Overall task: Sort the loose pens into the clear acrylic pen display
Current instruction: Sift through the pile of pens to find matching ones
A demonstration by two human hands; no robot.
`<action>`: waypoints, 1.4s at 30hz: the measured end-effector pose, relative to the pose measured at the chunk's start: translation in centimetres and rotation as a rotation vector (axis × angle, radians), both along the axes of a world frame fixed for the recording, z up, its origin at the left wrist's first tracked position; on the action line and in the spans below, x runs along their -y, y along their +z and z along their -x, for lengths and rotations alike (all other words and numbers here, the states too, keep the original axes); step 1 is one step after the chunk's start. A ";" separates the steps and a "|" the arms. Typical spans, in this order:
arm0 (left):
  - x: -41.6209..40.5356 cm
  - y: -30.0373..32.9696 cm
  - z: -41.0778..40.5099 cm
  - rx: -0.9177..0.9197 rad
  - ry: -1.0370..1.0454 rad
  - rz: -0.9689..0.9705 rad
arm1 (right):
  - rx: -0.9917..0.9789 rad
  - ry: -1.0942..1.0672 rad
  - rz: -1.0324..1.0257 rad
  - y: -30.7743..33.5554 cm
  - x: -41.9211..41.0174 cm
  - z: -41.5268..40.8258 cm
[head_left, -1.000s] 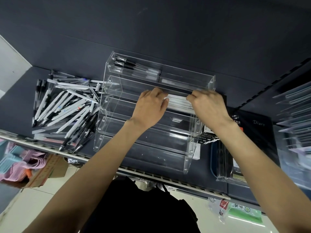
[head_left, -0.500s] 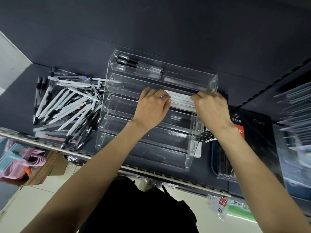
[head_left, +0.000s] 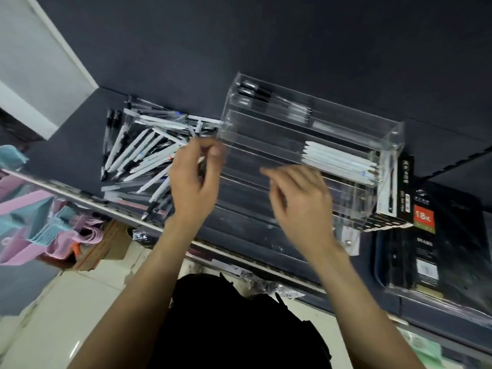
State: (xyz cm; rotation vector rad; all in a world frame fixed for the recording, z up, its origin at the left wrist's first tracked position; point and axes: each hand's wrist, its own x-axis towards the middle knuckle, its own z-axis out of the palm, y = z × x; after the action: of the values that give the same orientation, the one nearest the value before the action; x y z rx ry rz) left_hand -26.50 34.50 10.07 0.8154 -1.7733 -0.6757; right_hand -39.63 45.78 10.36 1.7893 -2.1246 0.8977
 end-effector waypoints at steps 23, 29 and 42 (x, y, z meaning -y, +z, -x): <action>12.6 -9.9 -15.3 1.028 -0.347 -0.152 | 0.173 -0.330 -0.834 -8.0 14.9 -16.1; 12.9 -11.1 -13.1 1.070 -0.359 -0.305 | 0.363 -0.464 -0.826 -8.9 16.5 -16.2; 12.7 -10.5 -10.8 1.182 -0.271 -0.246 | 0.659 -0.499 -0.616 -8.7 16.9 -15.3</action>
State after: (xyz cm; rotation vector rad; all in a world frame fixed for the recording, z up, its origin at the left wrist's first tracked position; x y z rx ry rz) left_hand -15.73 21.78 -0.40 1.3032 -2.9370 -0.6275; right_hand -24.33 28.88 1.66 1.0962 -3.3550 0.8144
